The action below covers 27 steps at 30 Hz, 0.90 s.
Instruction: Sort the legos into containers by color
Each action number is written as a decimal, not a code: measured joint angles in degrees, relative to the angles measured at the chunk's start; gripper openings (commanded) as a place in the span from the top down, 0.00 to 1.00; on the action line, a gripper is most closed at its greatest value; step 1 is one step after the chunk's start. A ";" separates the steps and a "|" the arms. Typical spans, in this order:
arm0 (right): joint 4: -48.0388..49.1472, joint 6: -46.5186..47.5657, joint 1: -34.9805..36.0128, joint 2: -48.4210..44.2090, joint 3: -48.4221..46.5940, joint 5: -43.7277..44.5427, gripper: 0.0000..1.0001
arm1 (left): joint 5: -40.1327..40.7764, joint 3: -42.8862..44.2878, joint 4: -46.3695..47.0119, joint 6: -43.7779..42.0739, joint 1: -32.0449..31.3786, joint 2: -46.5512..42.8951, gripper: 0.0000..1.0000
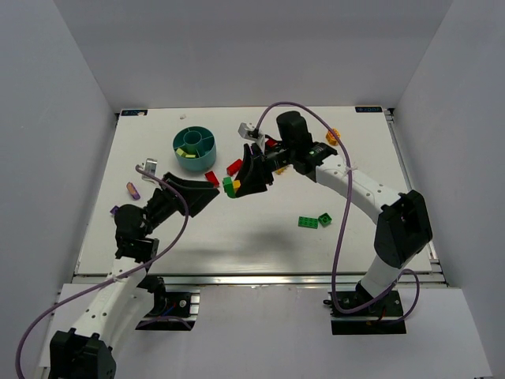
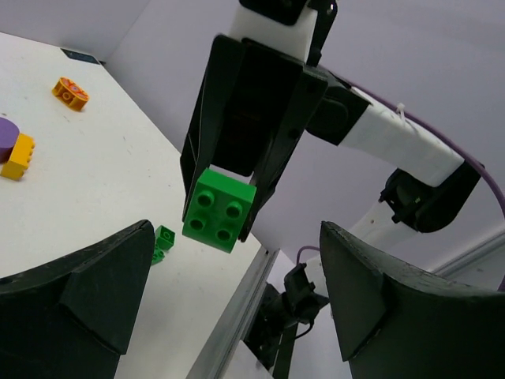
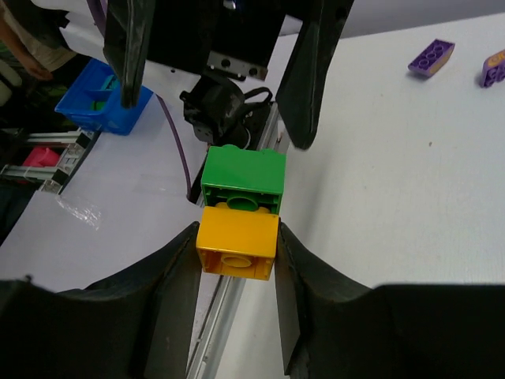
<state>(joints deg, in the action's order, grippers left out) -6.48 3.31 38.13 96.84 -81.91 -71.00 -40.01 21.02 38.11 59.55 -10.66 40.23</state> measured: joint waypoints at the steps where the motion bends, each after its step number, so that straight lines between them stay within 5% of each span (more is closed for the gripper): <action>1: 1.29 -1.42 -0.02 0.00 0.00 -0.42 1.00 | 0.33 0.04 -0.07 -0.55 -0.92 0.07 0.06; 27: 21.11 -22.67 2.25 1.64 2.97 -1.60 1.00 | 3.37 0.85 1.40 -4.02 -4.55 3.74 0.16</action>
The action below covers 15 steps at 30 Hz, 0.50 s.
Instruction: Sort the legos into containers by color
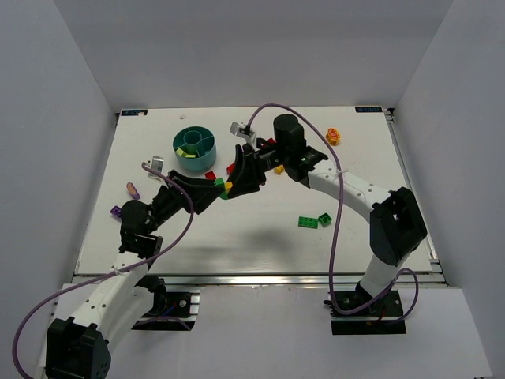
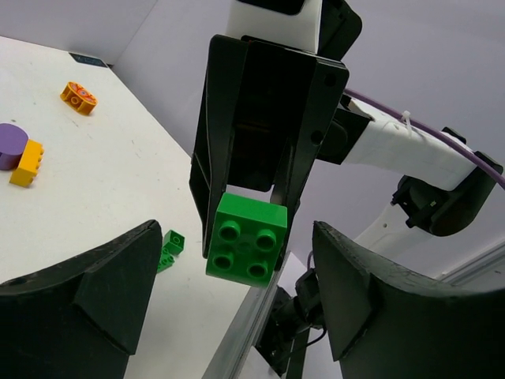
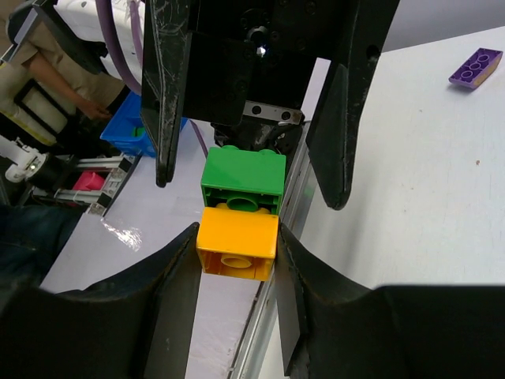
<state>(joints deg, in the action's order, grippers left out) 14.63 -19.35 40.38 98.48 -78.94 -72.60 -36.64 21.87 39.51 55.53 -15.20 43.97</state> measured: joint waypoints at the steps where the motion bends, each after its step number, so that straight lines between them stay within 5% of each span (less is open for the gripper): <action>1: 0.46 -0.22 0.13 0.17 0.00 0.00 1.00 | 0.00 0.00 0.02 0.04 -0.04 0.02 0.19; 14: 2.29 -3.39 0.00 1.99 0.00 -0.66 1.00 | -0.83 0.00 2.05 0.96 -0.42 2.36 0.70; 15: 2.29 -3.61 -0.02 2.03 0.00 -0.76 1.00 | -1.03 0.00 2.12 0.96 -0.42 2.38 0.84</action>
<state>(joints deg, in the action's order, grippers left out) 16.93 -22.96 40.36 100.51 -78.94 -73.36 -37.67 21.87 41.63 56.49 -15.62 46.35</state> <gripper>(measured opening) 0.437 0.471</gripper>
